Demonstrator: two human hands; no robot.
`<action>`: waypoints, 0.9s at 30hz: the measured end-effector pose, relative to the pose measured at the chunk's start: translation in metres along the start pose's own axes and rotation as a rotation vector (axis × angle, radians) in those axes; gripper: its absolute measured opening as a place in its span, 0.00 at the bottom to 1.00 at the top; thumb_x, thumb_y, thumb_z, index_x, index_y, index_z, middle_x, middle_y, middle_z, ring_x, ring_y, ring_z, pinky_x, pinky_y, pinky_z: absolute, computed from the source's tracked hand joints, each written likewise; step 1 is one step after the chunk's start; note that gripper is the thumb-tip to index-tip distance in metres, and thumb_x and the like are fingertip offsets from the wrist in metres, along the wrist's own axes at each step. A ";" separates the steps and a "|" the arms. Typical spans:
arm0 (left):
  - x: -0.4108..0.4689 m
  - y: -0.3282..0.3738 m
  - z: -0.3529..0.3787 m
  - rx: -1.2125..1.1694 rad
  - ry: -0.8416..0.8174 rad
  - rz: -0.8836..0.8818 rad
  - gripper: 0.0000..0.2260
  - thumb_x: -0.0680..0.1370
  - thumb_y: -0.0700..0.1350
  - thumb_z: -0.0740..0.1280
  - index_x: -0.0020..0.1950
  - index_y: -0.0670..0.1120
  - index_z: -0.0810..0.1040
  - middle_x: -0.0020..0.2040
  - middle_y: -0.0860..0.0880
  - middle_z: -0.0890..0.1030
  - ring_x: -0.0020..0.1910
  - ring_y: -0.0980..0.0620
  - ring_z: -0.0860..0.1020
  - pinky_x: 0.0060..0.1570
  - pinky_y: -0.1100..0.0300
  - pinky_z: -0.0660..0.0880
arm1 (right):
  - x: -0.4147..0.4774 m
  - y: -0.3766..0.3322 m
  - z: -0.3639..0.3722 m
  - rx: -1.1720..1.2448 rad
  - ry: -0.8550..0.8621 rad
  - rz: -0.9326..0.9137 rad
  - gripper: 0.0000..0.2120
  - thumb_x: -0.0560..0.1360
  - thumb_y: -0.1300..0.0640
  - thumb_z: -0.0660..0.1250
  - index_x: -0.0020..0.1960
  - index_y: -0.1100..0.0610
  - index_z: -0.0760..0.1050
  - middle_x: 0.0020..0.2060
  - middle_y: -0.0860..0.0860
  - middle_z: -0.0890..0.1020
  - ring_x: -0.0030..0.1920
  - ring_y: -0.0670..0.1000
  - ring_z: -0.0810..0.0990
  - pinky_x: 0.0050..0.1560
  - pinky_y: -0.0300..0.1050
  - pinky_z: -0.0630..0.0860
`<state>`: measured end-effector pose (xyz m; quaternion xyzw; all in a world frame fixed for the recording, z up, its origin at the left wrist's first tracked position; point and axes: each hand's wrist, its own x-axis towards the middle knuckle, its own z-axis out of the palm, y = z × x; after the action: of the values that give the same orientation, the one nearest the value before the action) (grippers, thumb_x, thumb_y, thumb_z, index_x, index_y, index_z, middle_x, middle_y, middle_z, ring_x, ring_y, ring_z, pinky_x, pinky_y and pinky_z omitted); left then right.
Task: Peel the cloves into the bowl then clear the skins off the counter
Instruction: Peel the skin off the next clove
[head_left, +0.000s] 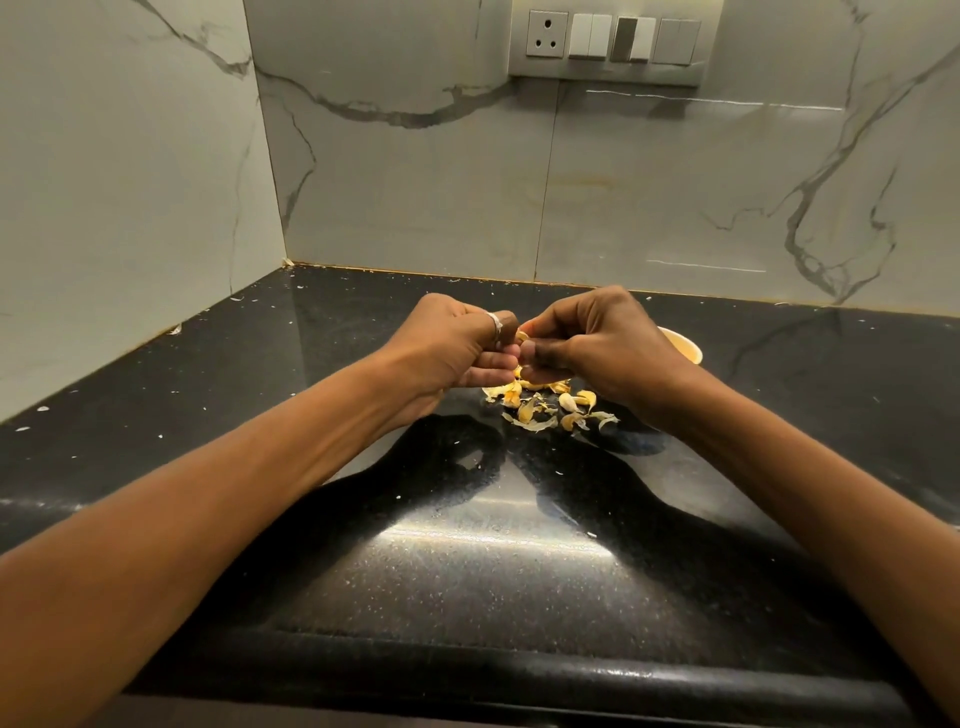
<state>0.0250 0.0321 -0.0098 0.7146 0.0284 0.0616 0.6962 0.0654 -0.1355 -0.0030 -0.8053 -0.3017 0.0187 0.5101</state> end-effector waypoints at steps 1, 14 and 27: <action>0.000 0.000 0.000 -0.021 0.001 -0.014 0.07 0.80 0.37 0.66 0.45 0.35 0.80 0.31 0.46 0.82 0.27 0.55 0.79 0.30 0.64 0.80 | 0.000 -0.001 -0.001 0.022 -0.003 0.007 0.04 0.76 0.68 0.70 0.49 0.64 0.83 0.43 0.62 0.85 0.42 0.55 0.86 0.41 0.39 0.82; 0.000 0.002 -0.007 -0.028 -0.105 -0.005 0.08 0.81 0.38 0.65 0.46 0.35 0.80 0.31 0.46 0.81 0.28 0.56 0.79 0.30 0.66 0.78 | 0.001 -0.004 -0.008 0.361 -0.076 0.190 0.08 0.76 0.73 0.66 0.53 0.70 0.80 0.41 0.63 0.84 0.38 0.54 0.85 0.40 0.41 0.83; 0.003 -0.001 -0.010 0.246 -0.129 0.211 0.05 0.81 0.38 0.67 0.54 0.40 0.81 0.40 0.47 0.84 0.39 0.54 0.82 0.34 0.58 0.83 | 0.004 -0.003 -0.008 0.342 -0.027 0.207 0.07 0.77 0.71 0.67 0.54 0.70 0.79 0.43 0.63 0.83 0.41 0.56 0.85 0.45 0.46 0.85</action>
<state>0.0268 0.0420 -0.0105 0.7959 -0.0839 0.0845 0.5936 0.0704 -0.1395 0.0044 -0.7333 -0.2168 0.1328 0.6306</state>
